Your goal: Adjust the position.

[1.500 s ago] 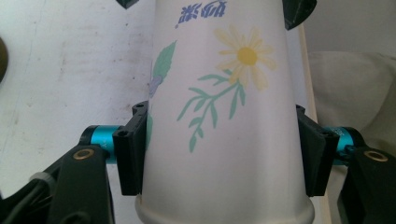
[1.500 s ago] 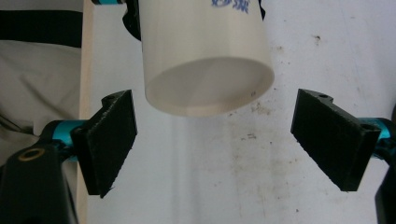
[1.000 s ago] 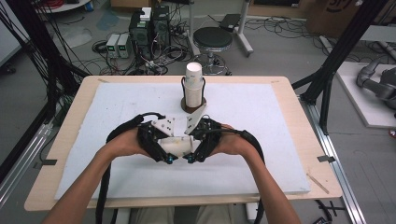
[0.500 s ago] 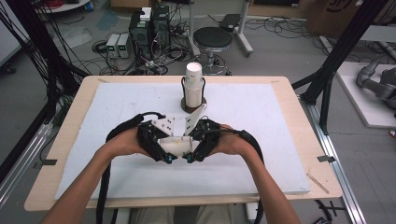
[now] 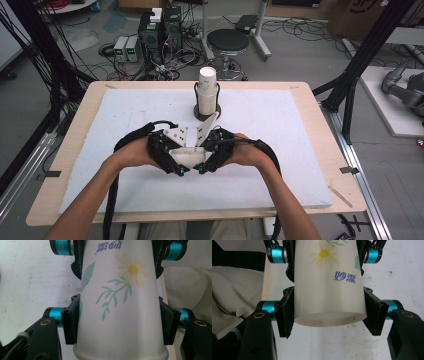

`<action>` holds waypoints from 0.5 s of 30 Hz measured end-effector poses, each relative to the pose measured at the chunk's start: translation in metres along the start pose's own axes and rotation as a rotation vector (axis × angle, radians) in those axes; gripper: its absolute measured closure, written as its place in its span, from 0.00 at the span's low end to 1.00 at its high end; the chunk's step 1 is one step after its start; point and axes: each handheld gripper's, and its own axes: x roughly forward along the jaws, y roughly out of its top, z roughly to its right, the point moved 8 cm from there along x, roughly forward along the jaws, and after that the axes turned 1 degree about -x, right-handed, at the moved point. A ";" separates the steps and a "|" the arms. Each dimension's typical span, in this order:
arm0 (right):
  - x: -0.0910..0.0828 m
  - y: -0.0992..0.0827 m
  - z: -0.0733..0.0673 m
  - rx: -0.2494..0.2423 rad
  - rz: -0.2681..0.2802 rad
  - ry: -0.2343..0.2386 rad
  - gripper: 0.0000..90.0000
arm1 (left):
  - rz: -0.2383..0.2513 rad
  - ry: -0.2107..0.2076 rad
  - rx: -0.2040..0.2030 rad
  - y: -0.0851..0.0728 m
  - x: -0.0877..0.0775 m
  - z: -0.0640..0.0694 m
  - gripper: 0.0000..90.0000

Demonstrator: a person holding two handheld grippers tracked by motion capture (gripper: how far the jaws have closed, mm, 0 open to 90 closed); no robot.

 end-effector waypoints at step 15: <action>-0.002 -0.001 -0.001 0.004 0.001 0.004 0.42 | 0.076 0.012 -0.052 0.004 -0.001 -0.005 0.10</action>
